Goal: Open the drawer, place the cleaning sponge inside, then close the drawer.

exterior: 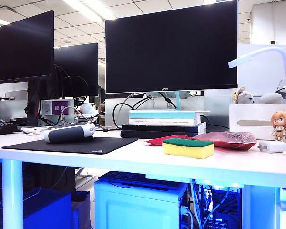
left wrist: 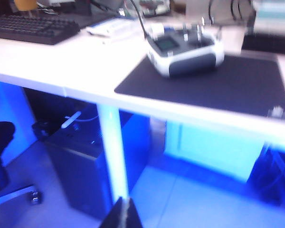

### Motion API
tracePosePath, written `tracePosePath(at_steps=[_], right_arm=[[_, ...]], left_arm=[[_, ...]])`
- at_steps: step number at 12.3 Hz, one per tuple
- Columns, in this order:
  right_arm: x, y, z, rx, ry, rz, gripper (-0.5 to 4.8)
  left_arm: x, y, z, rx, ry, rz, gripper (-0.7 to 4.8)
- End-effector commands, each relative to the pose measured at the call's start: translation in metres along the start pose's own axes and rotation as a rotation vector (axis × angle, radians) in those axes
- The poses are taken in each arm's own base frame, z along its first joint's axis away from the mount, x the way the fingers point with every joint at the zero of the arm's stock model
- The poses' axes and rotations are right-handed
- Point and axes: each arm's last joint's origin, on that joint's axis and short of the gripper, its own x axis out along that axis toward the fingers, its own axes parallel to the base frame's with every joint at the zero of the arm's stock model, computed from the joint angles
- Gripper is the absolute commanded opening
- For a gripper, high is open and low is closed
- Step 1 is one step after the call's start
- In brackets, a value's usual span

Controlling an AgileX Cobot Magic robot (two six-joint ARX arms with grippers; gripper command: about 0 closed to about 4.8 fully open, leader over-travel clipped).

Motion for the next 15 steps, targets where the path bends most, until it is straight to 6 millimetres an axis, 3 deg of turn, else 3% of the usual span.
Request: tracePosePath(at_steps=[1, 4, 7, 10, 13, 15], right_arm=[[-0.013, 0.0, 0.04, 0.018, -0.147, -0.055, -0.02], [-0.03, -0.001, 0.076, 0.052, -0.242, -0.123, -0.02], [-0.044, 0.0, 0.113, 0.051, -0.231, -0.126, -0.03], [-0.046, 0.002, 0.151, 0.118, -0.204, -0.109, -0.03], [-0.034, 0.007, 0.18, 0.144, -0.169, -0.017, -0.02], [-0.03, 0.009, 0.192, 0.166, -0.158, 0.004, -0.02]], left_arm=[[-0.01, 0.003, 0.032, -0.106, -0.122, 0.04, -0.05], [-0.019, 0.006, 0.071, -0.115, -0.181, 0.05, -0.05], [-0.014, 0.006, 0.116, -0.109, -0.164, 0.049, -0.05], [0.01, 0.003, 0.167, -0.099, -0.116, -0.002, -0.05], [0.053, -0.005, 0.226, -0.013, -0.084, -0.161, -0.05], [0.067, -0.013, 0.248, 0.026, -0.065, -0.229, -0.05]])
